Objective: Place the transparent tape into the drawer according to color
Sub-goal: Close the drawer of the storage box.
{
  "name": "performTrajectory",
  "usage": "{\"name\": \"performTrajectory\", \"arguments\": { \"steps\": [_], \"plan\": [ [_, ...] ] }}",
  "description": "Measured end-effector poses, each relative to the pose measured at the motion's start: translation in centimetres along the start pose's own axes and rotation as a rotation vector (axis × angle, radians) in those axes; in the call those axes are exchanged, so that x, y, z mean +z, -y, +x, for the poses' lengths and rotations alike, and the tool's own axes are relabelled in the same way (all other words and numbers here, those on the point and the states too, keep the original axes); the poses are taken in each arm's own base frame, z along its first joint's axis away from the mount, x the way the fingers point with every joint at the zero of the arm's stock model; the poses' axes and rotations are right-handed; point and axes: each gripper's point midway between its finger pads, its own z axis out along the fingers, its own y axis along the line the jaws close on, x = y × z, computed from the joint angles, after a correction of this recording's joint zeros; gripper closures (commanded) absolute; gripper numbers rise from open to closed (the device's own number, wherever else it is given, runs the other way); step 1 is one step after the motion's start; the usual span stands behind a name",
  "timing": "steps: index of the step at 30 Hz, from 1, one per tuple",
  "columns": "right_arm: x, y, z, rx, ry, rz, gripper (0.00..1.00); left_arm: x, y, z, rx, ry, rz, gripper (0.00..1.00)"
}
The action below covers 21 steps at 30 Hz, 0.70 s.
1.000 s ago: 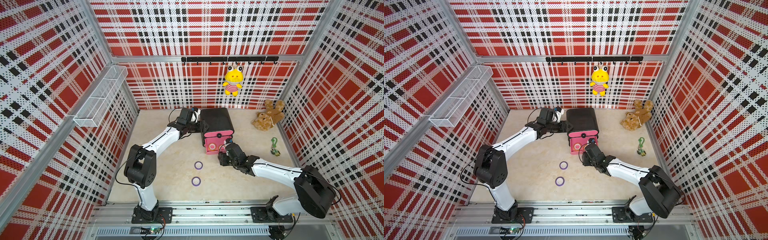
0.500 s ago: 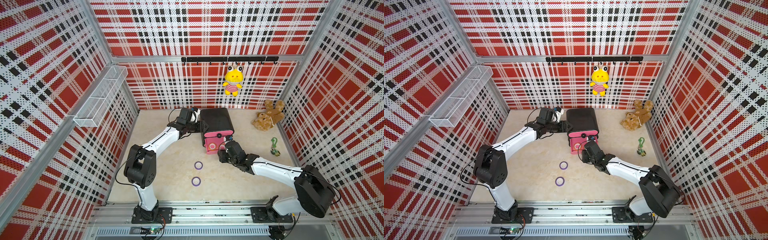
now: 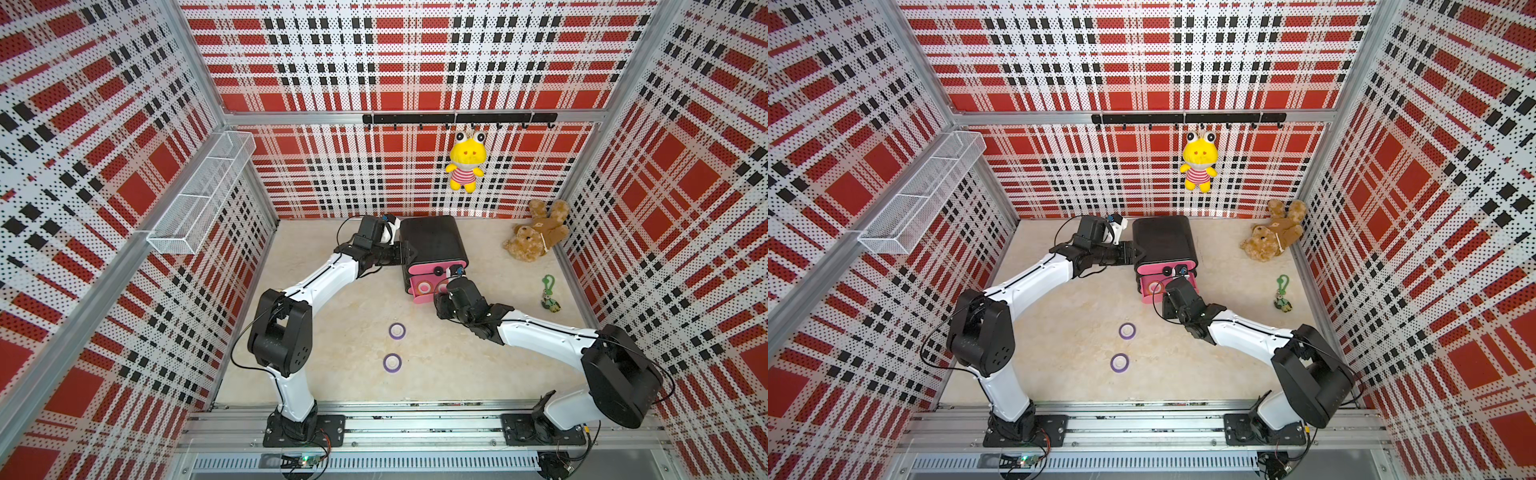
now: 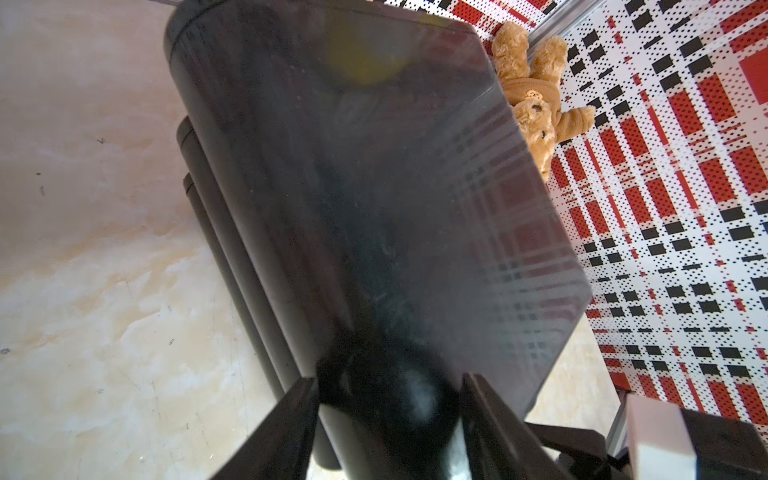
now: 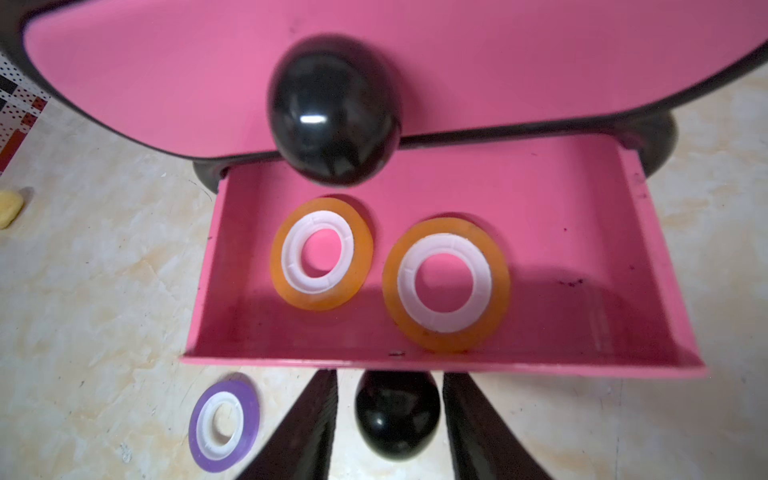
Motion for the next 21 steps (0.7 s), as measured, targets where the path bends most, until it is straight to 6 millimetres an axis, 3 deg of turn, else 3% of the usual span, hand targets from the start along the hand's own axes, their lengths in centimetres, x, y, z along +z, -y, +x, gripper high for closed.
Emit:
{"name": "performTrajectory", "arguments": {
  "steps": [21],
  "plan": [
    [2.4,-0.9,-2.4,-0.051,0.074,0.028,0.51,-0.1,0.0,0.0,-0.001,-0.002,0.007,0.4]
  ]
}}
